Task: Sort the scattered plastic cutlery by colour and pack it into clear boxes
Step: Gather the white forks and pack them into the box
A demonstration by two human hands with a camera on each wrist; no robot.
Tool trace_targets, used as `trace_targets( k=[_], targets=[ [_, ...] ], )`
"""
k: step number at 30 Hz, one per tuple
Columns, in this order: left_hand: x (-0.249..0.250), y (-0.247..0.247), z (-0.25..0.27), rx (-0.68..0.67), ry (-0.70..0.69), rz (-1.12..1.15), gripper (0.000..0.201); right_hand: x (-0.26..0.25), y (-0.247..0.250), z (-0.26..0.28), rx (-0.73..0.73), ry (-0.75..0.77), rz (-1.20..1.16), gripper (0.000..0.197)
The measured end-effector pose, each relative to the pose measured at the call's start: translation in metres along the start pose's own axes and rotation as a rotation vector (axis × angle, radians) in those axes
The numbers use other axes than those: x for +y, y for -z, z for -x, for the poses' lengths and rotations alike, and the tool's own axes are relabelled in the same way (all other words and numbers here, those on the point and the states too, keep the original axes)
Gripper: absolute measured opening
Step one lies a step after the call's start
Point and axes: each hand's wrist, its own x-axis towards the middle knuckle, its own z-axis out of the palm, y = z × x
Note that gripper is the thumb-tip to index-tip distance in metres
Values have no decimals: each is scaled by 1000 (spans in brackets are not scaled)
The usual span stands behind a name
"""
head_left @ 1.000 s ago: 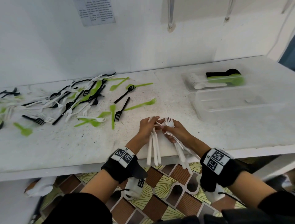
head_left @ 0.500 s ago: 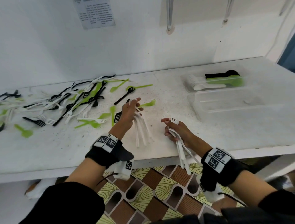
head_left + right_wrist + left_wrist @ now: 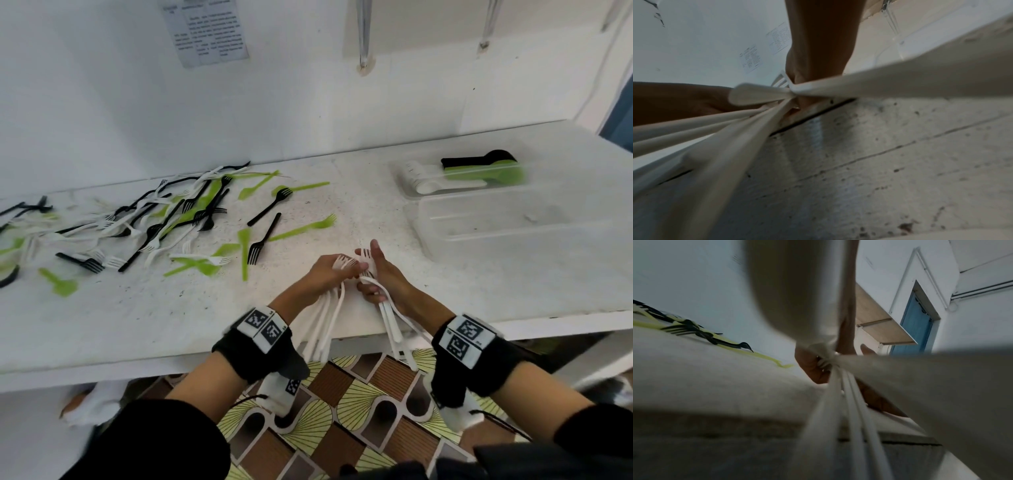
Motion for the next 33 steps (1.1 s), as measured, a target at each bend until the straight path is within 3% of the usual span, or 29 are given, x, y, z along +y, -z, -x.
trace_targets(
  k=[3,8,14,18,21,28,33],
  targets=[
    [-2,-6,-1,7,-1,40,8,-3,-1,2,22,-23,-4,51],
    [2,-9,-4,64,40,30,29,-6,-2,3,-7,-34,42,55],
    [6,-12,-9,84,106,2,38,-7,-2,2,-21,-67,123,73],
    [11,-12,-10,70,120,-27,45,-6,1,-2,-31,-61,70,70],
    [13,-11,-11,106,101,-75,25,-1,5,-7,-17,-63,-8,68],
    [10,-1,-15,193,57,-118,32,-1,3,-12,-43,-89,-19,49],
    [8,25,-22,306,96,130,24,1,7,-18,-120,-188,-32,52]
  ],
)
